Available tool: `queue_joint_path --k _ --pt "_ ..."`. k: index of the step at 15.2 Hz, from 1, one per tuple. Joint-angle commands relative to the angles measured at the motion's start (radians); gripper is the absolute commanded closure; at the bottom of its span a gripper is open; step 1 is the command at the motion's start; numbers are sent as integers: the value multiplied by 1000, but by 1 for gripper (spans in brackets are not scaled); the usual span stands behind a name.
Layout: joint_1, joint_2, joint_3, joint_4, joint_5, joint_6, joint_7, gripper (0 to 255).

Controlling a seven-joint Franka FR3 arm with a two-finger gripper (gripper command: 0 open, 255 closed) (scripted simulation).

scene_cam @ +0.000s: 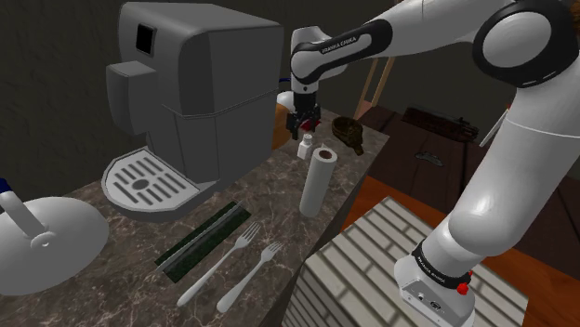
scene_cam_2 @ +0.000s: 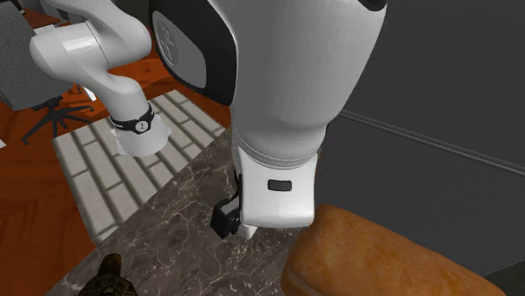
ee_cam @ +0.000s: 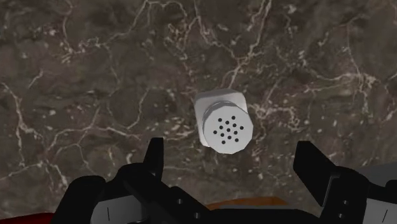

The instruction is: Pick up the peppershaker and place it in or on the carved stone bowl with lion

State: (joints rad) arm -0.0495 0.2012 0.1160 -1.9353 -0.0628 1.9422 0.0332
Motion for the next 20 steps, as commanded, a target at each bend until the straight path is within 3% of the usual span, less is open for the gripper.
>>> queue_joint_path --k 1,7,15,16,20 --pt "1 27 -1 9 -4 18 4 0" --pt "0 47 -3 -44 -9 90 7 0" --pt "0 46 -3 -44 -9 90 7 0" --pt "0 46 -3 -44 -9 90 7 255" --pt "0 46 -3 -44 -9 89 7 255"
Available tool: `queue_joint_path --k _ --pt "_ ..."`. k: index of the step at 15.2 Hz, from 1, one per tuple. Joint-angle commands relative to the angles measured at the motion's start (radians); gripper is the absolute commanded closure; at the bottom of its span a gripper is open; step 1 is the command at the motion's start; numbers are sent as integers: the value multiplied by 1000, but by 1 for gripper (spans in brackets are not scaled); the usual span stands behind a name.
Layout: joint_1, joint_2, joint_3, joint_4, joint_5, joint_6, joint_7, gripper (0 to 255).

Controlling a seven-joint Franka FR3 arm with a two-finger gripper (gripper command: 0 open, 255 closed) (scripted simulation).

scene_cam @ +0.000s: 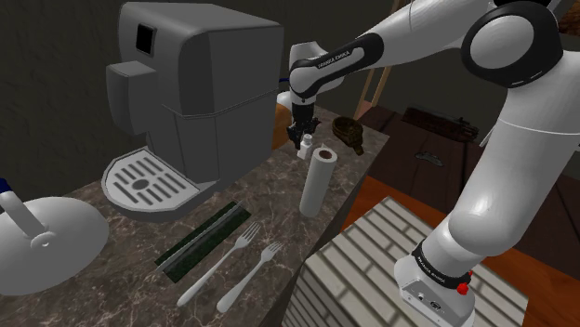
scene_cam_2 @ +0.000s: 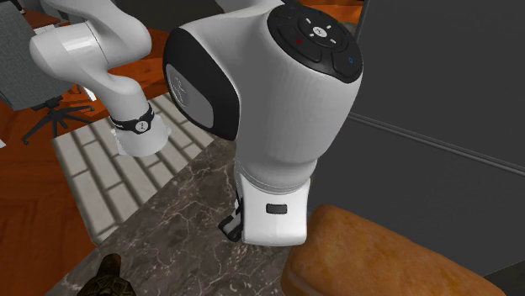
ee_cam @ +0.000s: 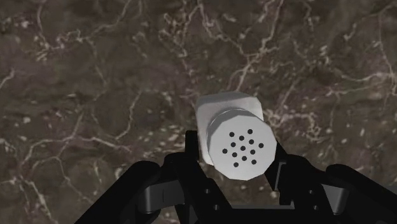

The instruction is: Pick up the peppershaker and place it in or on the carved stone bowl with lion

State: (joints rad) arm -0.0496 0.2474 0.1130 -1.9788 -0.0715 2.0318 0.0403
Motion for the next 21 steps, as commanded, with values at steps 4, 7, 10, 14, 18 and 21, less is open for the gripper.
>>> queue_joint_path --k 4,7,10,14,18,21 --pt "0 0 0 0 0 0 0 255" --pt "0 -14 1 10 2 -23 -2 255" --pt "-1 -32 1 27 6 -59 -5 255" --pt "-1 -55 2 52 10 -107 -9 255" --pt "-2 -75 3 81 13 -156 -13 255" --pt "-2 -89 3 106 15 -193 -15 255"
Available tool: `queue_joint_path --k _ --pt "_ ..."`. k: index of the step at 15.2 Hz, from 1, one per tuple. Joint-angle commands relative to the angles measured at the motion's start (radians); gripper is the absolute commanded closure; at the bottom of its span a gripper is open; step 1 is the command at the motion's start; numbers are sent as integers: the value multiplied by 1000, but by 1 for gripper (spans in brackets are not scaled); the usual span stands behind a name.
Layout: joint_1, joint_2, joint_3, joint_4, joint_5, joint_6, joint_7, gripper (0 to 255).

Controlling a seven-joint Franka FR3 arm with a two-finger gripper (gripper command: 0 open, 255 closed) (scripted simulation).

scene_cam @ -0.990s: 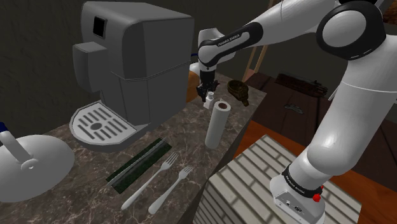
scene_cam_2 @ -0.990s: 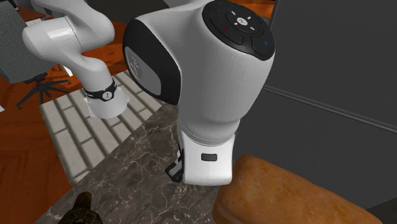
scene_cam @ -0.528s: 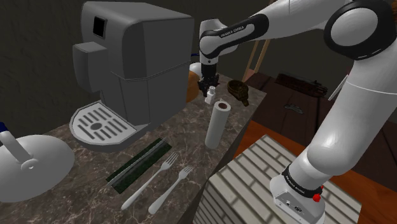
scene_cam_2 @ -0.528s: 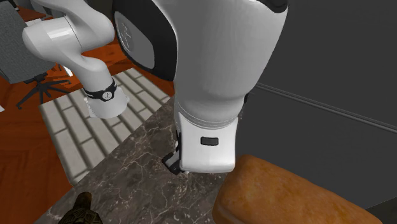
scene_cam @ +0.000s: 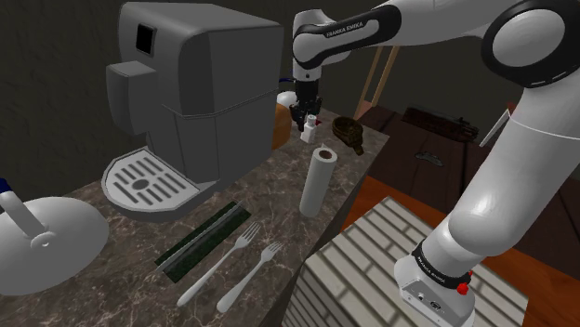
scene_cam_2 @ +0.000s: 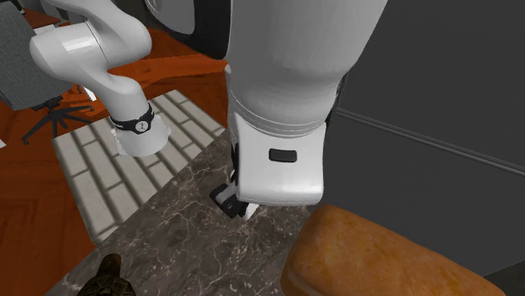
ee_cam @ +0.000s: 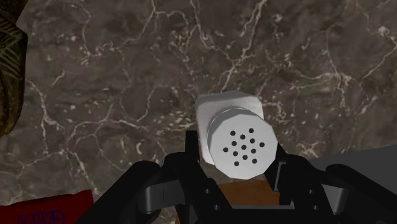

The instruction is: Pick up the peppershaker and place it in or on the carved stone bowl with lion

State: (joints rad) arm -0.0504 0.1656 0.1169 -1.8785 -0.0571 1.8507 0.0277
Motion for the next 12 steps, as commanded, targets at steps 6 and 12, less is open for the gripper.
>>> queue_joint_path --k 6,12 --pt "-1 -27 0 60 4 -88 -7 255" --pt "-1 -41 0 124 7 -165 -11 255"
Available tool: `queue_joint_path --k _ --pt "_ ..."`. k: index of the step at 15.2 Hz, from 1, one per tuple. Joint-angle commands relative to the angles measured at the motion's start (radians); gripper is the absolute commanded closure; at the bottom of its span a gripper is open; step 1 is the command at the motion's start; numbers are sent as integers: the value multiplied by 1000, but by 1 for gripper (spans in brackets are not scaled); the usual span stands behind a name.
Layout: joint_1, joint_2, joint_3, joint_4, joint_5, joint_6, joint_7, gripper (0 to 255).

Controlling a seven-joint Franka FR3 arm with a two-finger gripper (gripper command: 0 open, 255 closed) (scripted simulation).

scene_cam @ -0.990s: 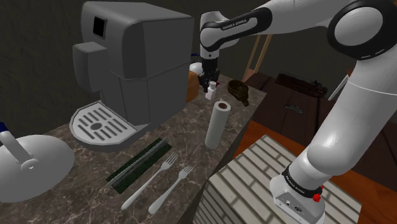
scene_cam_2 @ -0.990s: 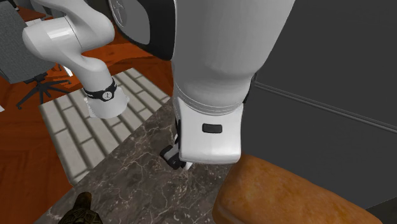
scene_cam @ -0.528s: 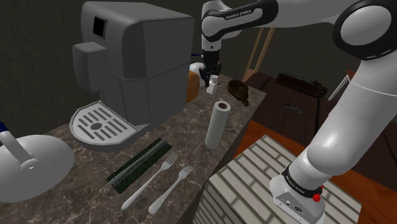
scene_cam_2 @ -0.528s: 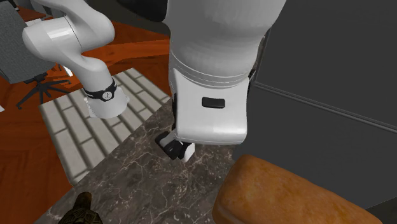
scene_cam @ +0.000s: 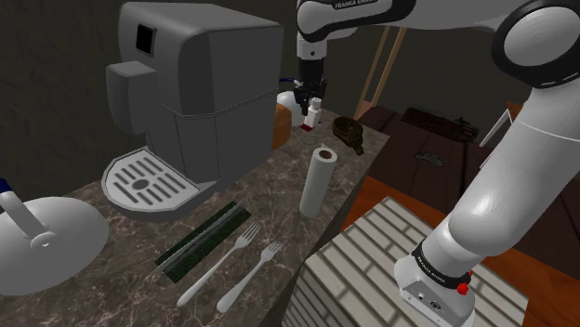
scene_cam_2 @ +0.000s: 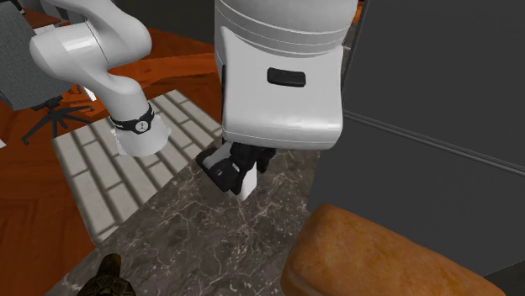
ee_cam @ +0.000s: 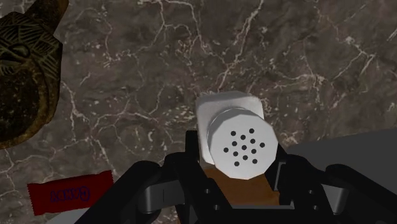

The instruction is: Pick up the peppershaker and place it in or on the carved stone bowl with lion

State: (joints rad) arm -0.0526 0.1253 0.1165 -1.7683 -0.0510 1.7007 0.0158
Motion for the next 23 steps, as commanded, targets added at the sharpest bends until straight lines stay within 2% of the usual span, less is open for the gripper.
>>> queue_joint_path --k 1,5,14,23 --pt "1 -2 1 25 1 -28 1 255" --pt "1 -6 1 67 1 -74 -1 255" --pt "-110 -37 -93 34 -25 -59 -203 255" --pt "-221 10 -186 98 -49 -58 -405 255"
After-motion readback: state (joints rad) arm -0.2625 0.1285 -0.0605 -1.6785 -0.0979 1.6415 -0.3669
